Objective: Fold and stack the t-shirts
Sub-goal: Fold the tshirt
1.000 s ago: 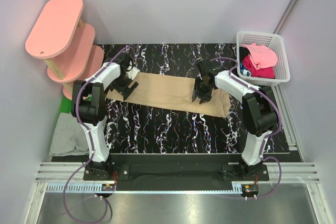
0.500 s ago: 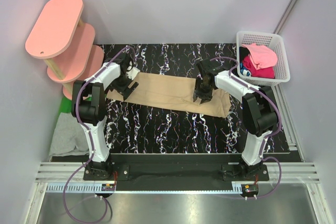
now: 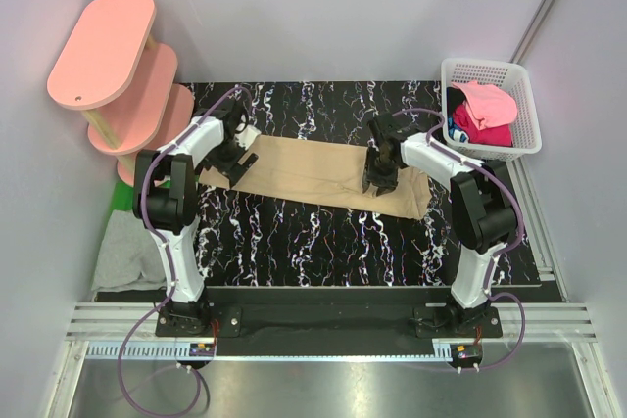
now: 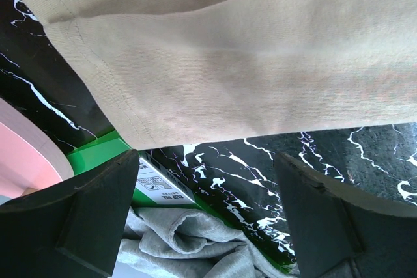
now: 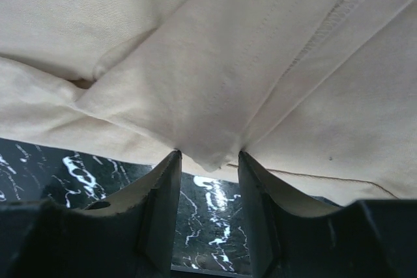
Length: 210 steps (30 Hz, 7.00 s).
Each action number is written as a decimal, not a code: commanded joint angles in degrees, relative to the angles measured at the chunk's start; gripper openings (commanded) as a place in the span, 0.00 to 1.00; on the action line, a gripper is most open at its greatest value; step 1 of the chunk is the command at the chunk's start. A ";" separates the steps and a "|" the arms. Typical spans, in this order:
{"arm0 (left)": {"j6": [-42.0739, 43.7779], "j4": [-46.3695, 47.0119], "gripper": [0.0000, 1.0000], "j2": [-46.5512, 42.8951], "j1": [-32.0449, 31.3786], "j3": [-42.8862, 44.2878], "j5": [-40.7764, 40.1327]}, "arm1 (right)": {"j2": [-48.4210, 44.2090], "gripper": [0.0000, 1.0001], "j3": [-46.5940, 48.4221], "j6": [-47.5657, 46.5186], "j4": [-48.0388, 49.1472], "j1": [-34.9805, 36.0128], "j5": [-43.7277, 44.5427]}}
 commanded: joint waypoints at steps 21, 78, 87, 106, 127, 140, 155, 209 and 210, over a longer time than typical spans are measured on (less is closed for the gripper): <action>0.80 1.97 0.89 -2.79 0.87 -1.22 0.82 | 0.63 0.00 4.24 0.22 0.86 -1.47 -1.43; 1.06 -6.20 0.90 8.10 -1.51 22.06 5.66 | -0.10 0.73 2.14 5.05 -1.16 -6.39 3.84; 1.59 -6.11 0.89 16.02 -1.33 25.94 2.68 | 8.35 0.68 6.79 6.46 -5.90 -6.65 8.58; -2.01 -2.42 0.84 -0.49 -4.91 -4.11 -0.50 | 22.59 0.68 26.83 2.07 -12.93 -11.66 10.17; -6.76 -8.92 0.84 2.22 -18.46 -9.47 24.62 | 51.51 0.62 76.93 0.13 -17.95 -16.67 -10.30; -4.82 -13.41 0.85 8.28 -29.19 -3.59 45.37 | 55.20 0.59 79.31 5.14 -2.66 -20.53 -26.83; -9.56 -19.22 0.88 -3.66 -16.37 25.59 47.86 | 38.88 0.63 79.23 3.91 1.04 -21.33 -27.28; -12.47 -1.10 0.84 8.74 -21.55 21.72 26.83 | 50.04 0.60 80.98 -2.24 -7.14 -17.46 -23.31; -12.56 -1.45 0.85 6.99 -20.59 21.81 27.27 | 49.24 0.61 80.89 -2.33 -6.87 -17.29 -23.58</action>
